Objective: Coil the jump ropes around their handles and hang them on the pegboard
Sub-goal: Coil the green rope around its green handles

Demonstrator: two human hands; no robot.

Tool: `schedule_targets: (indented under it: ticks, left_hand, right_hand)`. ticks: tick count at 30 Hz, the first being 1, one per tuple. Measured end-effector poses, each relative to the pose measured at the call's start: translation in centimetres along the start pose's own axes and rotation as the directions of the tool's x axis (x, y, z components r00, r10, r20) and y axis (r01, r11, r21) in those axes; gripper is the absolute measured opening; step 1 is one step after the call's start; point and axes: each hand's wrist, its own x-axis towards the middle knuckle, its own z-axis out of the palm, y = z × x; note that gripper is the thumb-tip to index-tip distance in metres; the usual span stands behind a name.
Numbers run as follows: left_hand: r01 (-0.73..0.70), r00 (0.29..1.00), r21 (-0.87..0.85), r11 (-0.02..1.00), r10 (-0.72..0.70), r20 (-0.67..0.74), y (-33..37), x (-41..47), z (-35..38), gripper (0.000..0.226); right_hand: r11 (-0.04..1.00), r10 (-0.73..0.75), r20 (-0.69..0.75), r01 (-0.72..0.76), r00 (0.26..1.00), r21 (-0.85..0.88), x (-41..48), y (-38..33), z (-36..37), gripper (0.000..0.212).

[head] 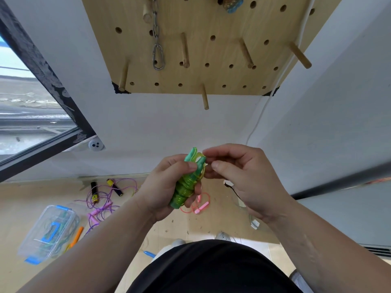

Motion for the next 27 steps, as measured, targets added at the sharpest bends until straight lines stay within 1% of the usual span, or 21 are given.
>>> schedule_targets:
  ticks: [2, 4, 6, 8, 11, 15, 16, 18, 20, 24, 27]
  left_hand:
    - [-0.007, 1.000, 0.077, 0.997, 0.008, -0.007, 0.2, -0.2, -0.1, 0.018]
    - [-0.017, 1.000, 0.167, 0.986, 0.020, -0.018, 0.3, -0.3, -0.1, 0.033]
    - [-0.023, 0.999, 0.233, 0.972, 0.030, -0.029, 0.3, -0.3, -0.2, 0.042]
    - [-0.025, 0.999, 0.265, 0.964, 0.031, -0.016, 0.4, -0.4, -0.1, 0.039]
    - [-0.034, 0.999, 0.251, 0.968, 0.026, 0.032, 0.5, -0.6, 0.2, 0.031]
    - [-0.039, 0.999, 0.177, 0.983, 0.032, 0.044, 0.2, -0.7, 0.3, 0.045]
    - [-0.046, 0.999, 0.160, 0.986, 0.042, 0.033, 0.1, -0.7, 0.4, 0.044]
    - [-0.061, 0.998, 0.147, 0.987, 0.063, -0.012, -0.2, -0.7, 0.6, 0.033]
    - [-0.063, 0.996, 0.168, 0.984, 0.073, -0.052, -0.5, -0.7, 0.7, 0.023]
    - [-0.063, 0.994, 0.199, 0.978, 0.080, -0.078, -1.0, -0.8, 1.0, 0.025]
    - [-0.059, 0.992, 0.196, 0.979, 0.080, -0.102, -1.2, -0.8, 1.5, 0.025]
  right_hand:
    - [0.999, -0.010, -0.005, 0.010, 1.000, -0.047, -0.1, -0.2, -0.1, 0.020]
    - [0.994, -0.028, -0.008, 0.027, 1.000, -0.104, -0.2, -0.4, -0.3, 0.012]
    - [0.988, -0.044, -0.005, 0.042, 0.999, -0.148, -0.2, -0.3, -0.3, 0.008]
    - [0.983, -0.064, 0.002, 0.064, 0.998, -0.172, -0.1, -0.1, -0.3, 0.009]
    - [0.985, -0.085, 0.019, 0.087, 0.996, -0.149, -0.2, 0.1, -0.3, 0.011]
    - [0.988, -0.047, 0.053, 0.055, 0.997, -0.144, -0.1, 0.2, -0.6, 0.007]
    - [0.990, -0.031, 0.049, 0.038, 0.998, -0.139, 0.0, 0.3, -0.7, 0.007]
    - [0.992, 0.006, 0.039, -0.002, 0.999, -0.123, 0.1, 0.5, -0.8, 0.008]
    - [0.991, 0.037, 0.044, -0.031, 0.998, -0.133, 0.2, 0.5, -1.0, 0.009]
    - [0.978, 0.114, 0.093, -0.095, 0.989, -0.187, 0.6, 0.2, -1.4, 0.005]
    - [0.953, 0.155, 0.127, -0.114, 0.980, -0.280, 1.2, -0.2, -1.8, 0.004]
